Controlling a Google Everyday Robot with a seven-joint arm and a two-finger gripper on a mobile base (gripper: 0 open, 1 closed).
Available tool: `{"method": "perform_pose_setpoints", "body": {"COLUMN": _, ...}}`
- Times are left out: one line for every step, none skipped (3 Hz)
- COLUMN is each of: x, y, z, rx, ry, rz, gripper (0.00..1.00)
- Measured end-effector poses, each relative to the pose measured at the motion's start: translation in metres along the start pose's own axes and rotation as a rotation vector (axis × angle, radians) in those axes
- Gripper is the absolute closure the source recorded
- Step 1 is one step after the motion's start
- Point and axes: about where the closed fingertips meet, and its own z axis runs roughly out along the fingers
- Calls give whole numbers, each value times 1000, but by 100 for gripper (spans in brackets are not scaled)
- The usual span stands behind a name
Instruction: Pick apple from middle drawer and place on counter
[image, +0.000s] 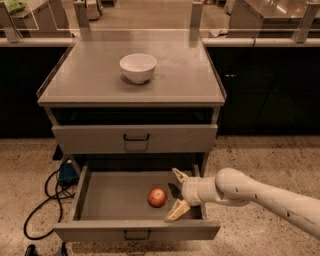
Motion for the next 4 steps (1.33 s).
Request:
{"method": "perform_pose_setpoints", "body": {"x": 4, "y": -1, "z": 18, "rx": -49, "ry": -23, "rz": 18, "gripper": 0}}
{"method": "perform_pose_setpoints", "body": {"x": 9, "y": -17, "z": 71, "rx": -122, "ry": -70, "rz": 74, "gripper": 0}}
{"method": "perform_pose_setpoints", "body": {"x": 9, "y": -18, "z": 72, "rx": -122, "ry": -70, "rz": 74, "gripper": 0}}
{"method": "perform_pose_setpoints", "body": {"x": 11, "y": -16, "z": 71, "rx": -96, "ry": -61, "rz": 87, "gripper": 0}}
